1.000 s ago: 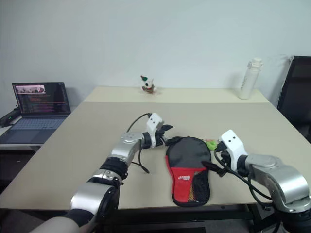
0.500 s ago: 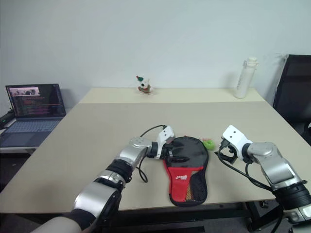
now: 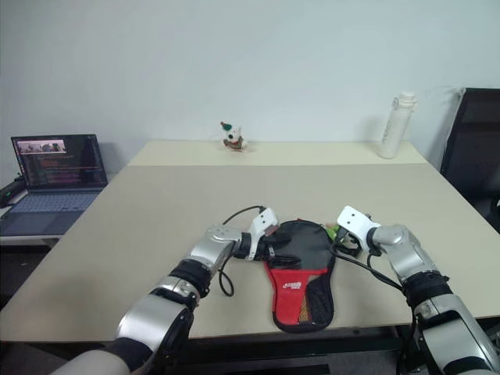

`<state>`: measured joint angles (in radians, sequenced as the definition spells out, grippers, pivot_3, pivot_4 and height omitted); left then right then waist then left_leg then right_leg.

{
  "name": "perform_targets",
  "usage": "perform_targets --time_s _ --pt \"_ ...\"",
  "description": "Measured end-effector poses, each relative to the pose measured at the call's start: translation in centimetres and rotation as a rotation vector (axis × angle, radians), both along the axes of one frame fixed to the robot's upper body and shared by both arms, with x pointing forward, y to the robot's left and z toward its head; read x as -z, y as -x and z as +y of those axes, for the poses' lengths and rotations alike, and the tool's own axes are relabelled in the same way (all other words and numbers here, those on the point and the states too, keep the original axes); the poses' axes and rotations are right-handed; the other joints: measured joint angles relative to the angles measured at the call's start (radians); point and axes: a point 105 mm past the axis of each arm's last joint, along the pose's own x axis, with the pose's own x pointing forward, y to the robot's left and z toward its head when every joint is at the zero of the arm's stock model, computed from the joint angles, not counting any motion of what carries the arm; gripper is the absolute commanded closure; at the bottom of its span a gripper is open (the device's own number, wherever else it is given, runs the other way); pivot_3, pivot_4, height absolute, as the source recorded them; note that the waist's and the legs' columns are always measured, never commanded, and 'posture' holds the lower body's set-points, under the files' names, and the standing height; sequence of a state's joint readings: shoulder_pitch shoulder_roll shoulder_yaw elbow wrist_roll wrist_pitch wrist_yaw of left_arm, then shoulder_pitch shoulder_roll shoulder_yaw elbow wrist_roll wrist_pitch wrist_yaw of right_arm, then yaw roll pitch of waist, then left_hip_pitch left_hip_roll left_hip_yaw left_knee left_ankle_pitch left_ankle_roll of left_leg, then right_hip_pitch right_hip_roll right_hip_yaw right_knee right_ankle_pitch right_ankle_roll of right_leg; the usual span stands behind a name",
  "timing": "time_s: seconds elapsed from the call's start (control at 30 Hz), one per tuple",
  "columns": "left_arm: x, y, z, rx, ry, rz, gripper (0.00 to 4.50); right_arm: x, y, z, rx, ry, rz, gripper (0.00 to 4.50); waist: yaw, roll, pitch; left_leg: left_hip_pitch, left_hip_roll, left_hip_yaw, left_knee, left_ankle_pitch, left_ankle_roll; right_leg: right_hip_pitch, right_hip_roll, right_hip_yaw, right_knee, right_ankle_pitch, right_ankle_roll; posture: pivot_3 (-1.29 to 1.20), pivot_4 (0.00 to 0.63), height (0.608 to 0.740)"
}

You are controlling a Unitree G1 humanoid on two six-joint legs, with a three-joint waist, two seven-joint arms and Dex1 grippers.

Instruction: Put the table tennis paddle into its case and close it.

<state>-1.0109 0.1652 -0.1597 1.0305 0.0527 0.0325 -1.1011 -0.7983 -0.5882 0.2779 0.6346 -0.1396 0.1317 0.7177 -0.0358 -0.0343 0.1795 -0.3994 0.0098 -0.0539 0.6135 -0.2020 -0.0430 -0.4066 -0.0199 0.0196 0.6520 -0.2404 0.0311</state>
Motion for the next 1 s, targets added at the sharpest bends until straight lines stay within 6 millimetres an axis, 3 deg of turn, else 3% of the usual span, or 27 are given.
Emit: perform_targets --time_s 0.07,0.4,0.7,1.0 --pt "0.2 0.2 -0.2 0.016 -0.011 -0.011 0.0 0.0 -0.1 0.3 -0.012 0.002 -0.007 0.93 0.0 0.0 0.0 0.0 0.0 0.0 0.0 0.0 0.0 0.0 0.0 0.0 0.001 0.0 0.0 0.0 0.15 0.74" --pt "0.5 0.6 -1.3 0.057 -0.014 -0.016 0.0 0.3 -0.1 0.5 -0.023 0.019 -0.009 4.45 0.003 0.0 0.0 0.001 0.0 0.0 0.005 0.0 0.0 0.0 0.0 0.0 0.006 -0.001 0.001 0.0 0.15 0.74" --pt "0.9 0.9 -2.0 0.077 -0.026 -0.016 0.0 -0.1 0.9 0.3 -0.042 0.03 -0.013 4.45 0.008 0.0 0.0 -0.001 -0.002 -0.001 0.01 0.0 0.0 0.001 -0.001 0.0 0.008 -0.001 0.002 0.0 0.15 0.74" --pt "1.1 1.1 -2.7 0.099 -0.028 -0.016 0.0 0.5 6.0 -2.4 -0.087 0.116 0.084 4.45 0.021 0.002 -0.001 -0.002 -0.003 -0.003 0.011 0.0 0.0 0.002 -0.002 -0.002 0.006 -0.001 0.002 0.0 0.15 0.74"
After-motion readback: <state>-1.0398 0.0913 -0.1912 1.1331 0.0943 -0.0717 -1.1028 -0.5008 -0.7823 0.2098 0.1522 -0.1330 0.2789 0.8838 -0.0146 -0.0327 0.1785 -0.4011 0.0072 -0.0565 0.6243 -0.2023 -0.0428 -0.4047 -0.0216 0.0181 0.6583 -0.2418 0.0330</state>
